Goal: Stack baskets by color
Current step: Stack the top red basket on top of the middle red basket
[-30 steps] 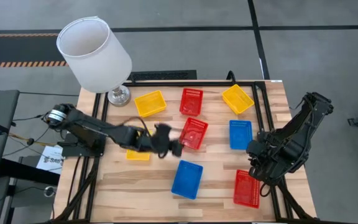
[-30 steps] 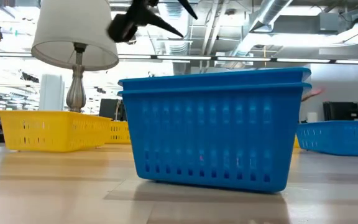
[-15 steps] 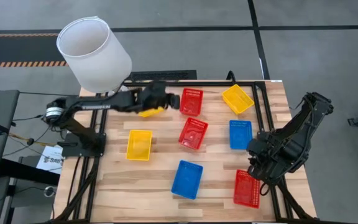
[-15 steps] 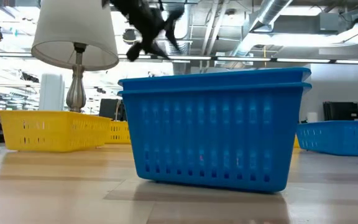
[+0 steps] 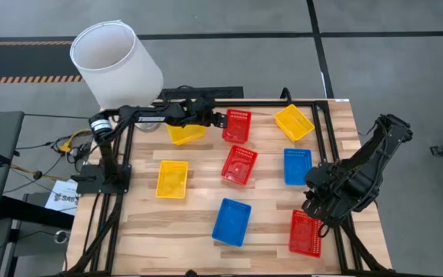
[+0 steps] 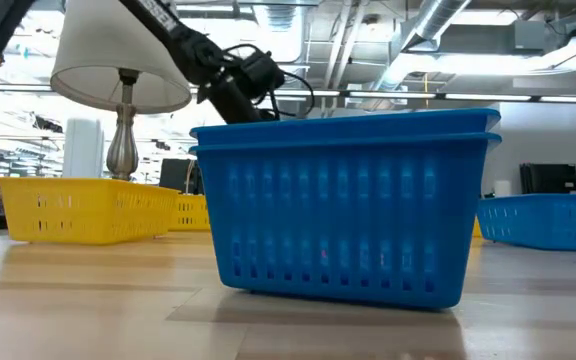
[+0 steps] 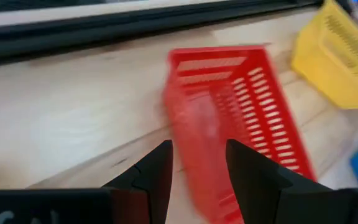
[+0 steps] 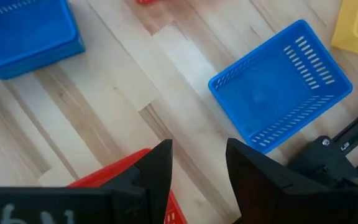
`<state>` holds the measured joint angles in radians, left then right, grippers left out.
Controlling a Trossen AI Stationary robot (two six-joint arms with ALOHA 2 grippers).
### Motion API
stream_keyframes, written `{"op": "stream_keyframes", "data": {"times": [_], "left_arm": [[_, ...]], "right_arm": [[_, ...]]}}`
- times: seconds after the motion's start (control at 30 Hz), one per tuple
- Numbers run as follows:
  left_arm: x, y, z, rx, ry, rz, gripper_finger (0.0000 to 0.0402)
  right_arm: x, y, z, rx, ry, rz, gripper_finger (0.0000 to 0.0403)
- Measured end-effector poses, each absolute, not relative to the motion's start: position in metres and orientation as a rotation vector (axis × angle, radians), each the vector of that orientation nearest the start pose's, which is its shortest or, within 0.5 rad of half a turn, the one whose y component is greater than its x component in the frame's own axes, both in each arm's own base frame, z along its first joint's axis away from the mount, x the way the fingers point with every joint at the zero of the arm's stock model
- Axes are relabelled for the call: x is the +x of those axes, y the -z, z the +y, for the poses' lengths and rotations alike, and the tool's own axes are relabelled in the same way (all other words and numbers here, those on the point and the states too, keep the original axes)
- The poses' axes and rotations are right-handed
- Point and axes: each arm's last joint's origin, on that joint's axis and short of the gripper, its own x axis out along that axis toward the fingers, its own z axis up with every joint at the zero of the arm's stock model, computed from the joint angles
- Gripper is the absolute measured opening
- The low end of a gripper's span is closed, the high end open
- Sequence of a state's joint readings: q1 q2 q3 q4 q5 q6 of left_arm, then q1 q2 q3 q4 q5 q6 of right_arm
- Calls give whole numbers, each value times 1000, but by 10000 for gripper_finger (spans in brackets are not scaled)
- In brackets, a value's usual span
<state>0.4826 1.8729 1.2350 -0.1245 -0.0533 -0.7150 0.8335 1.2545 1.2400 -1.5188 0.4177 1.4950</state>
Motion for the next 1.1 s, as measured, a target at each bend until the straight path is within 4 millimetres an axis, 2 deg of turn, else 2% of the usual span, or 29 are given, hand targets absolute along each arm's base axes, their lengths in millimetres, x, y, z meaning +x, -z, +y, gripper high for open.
{"op": "stream_keyframes", "data": {"times": [0.13,1.0,1.1], "left_arm": [[361,-177,189,-851,-724,552,137],[366,-162,181,-878,-746,601,137],[366,-162,181,-875,-752,601,124]], "right_arm": [[135,-317,130,391,591,1104,175],[136,-317,131,391,578,1102,175],[136,-317,131,391,578,1102,175]]}}
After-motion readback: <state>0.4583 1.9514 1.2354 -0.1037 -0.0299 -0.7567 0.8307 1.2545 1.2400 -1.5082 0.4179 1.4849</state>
